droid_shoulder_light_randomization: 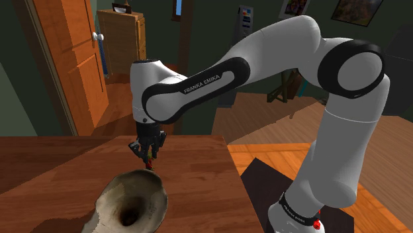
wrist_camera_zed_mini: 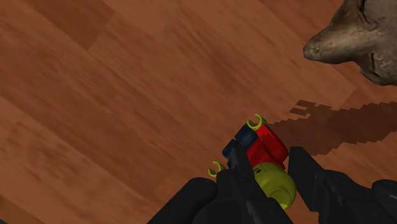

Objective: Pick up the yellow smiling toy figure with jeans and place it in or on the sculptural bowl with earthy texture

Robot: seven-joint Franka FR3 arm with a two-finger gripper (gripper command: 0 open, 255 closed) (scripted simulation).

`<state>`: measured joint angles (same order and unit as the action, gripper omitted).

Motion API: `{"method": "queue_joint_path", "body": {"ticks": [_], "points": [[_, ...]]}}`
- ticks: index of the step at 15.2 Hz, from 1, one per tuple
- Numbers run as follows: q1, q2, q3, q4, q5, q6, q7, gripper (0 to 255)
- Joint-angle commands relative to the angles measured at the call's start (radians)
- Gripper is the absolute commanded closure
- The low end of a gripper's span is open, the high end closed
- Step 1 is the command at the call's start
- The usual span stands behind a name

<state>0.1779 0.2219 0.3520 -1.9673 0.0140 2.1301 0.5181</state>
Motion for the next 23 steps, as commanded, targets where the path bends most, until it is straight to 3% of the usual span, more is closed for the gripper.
{"method": "queue_joint_path", "body": {"ticks": [1, 23], "points": [[0.0, 0.0, 0.0, 0.0, 0.0, 0.0, 0.0, 255], [-0.009, -0.092, 0.006, 0.161, 0.031, -0.249, -0.006, 255]]}}
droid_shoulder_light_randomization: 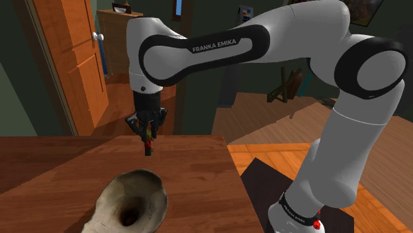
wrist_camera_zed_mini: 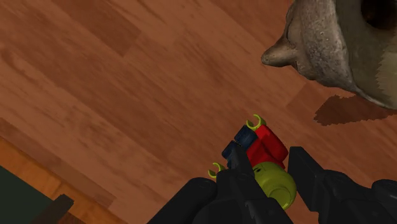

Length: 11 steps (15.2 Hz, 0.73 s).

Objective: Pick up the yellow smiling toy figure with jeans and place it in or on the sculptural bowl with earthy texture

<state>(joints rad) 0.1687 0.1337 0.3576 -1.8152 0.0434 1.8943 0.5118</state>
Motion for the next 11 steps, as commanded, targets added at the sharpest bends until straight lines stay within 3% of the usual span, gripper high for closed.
{"method": "queue_joint_path", "body": {"ticks": [1, 11], "points": [[0.0, -0.006, 0.0, 0.02, 0.002, -0.026, 0.001, 255], [-0.001, -0.018, 0.001, 0.14, 0.005, -0.157, 0.007, 255]]}}
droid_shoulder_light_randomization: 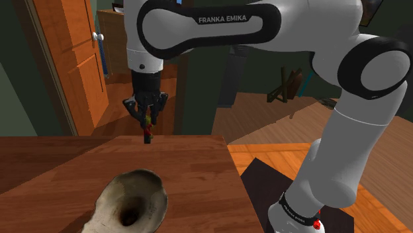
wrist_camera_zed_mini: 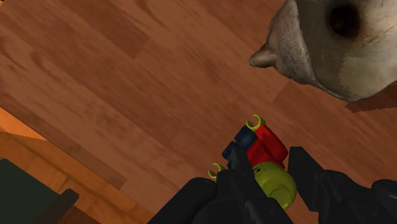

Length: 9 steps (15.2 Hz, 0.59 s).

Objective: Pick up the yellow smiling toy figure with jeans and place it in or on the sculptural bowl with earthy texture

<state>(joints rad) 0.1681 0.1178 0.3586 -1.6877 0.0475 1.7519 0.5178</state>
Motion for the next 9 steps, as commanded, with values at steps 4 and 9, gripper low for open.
{"method": "queue_joint_path", "body": {"ticks": [4, 9], "points": [[0.001, 0.0, 0.001, 0.068, 0.0, -0.069, 0.005, 255], [0.003, 0.008, 0.002, 0.146, -0.004, -0.138, 0.012, 255]]}}
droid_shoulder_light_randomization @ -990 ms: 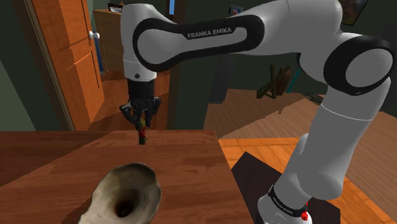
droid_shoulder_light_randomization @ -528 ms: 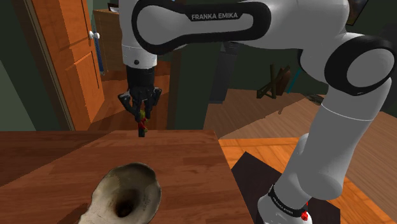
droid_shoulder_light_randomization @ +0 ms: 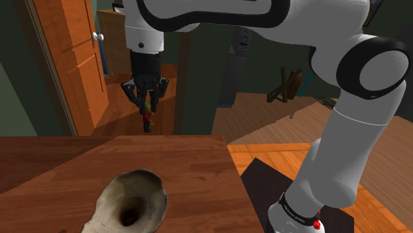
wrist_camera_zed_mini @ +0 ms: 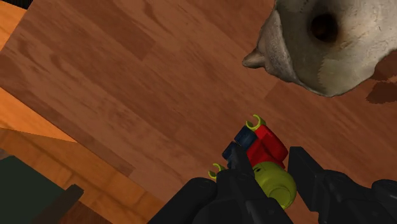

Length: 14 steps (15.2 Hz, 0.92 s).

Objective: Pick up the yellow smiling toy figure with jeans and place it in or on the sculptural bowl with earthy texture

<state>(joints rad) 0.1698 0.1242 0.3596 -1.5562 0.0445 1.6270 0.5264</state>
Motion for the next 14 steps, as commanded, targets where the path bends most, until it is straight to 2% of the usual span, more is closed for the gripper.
{"method": "queue_joint_path", "body": {"ticks": [1, 3, 14], "points": [[0.002, 0.004, 0.001, 0.031, -0.001, -0.027, 0.005, 255], [0.013, -0.004, 0.01, 0.039, 0.001, -0.042, 0.026, 255], [0.141, -0.053, 0.119, 0.042, 0.02, -0.071, 0.265, 255]]}}
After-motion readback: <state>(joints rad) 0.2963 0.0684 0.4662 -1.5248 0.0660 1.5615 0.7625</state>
